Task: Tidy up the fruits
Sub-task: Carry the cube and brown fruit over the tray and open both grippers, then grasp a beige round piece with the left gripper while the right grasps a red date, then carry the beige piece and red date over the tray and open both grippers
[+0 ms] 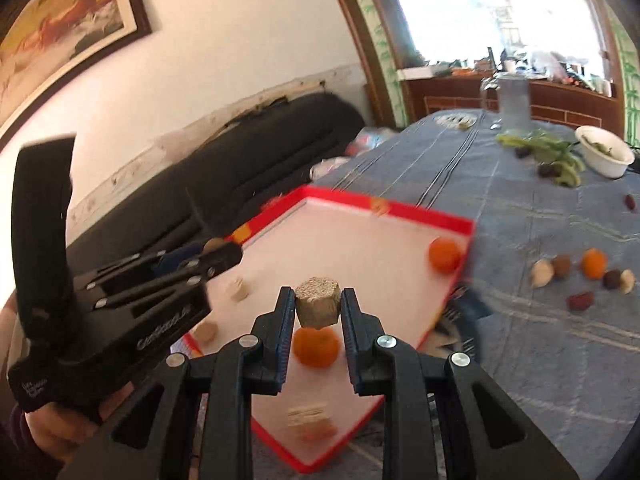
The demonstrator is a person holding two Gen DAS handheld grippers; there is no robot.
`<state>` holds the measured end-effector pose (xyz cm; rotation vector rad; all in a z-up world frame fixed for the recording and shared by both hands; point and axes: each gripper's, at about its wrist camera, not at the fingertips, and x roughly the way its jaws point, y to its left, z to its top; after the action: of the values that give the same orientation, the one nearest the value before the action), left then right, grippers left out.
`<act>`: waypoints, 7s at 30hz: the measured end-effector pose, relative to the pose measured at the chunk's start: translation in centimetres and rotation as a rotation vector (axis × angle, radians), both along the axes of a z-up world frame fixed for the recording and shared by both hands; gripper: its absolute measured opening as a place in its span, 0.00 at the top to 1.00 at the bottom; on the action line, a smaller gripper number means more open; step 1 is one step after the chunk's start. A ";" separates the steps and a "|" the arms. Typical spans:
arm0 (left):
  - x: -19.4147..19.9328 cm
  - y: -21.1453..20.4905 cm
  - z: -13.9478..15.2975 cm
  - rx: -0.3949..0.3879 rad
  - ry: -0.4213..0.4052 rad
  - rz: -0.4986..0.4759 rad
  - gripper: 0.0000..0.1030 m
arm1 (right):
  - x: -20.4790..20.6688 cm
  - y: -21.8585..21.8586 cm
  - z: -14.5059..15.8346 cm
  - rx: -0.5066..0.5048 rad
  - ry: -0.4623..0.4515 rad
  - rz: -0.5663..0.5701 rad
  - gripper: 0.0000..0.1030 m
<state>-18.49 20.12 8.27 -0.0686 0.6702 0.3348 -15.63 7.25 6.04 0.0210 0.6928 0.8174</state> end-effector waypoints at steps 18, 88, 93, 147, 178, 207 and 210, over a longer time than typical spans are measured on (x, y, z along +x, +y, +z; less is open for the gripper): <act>1.2 1.7 -3.8 -0.018 0.105 0.033 0.76 | -1.5 2.2 -2.5 -0.069 0.044 0.042 0.78; 17.9 -18.3 -6.4 0.071 0.336 -0.416 0.44 | 14.2 -22.4 -2.1 0.027 0.259 -0.624 0.70; 18.6 -18.9 -6.5 0.057 0.325 -0.431 0.44 | 14.3 -22.1 -2.1 0.034 0.264 -0.610 0.70; 1.3 -8.7 4.6 0.082 -0.094 -0.129 0.76 | 10.6 -19.0 0.3 0.045 -0.097 -0.511 0.70; -2.0 2.5 0.8 -0.049 -0.064 0.009 0.76 | -0.4 1.6 0.5 -0.007 -0.059 -0.085 0.70; 0.0 3.3 -2.9 -0.030 0.058 0.041 0.76 | -1.7 3.6 -2.2 -0.089 -0.064 -0.058 0.69; 0.2 3.3 -3.1 -0.033 0.069 0.043 0.75 | -1.6 3.5 -2.2 -0.088 -0.062 -0.055 0.69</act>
<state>-18.32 23.41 5.13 -0.1031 0.7437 0.3688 -17.25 10.76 3.86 -0.0644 0.6662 0.7311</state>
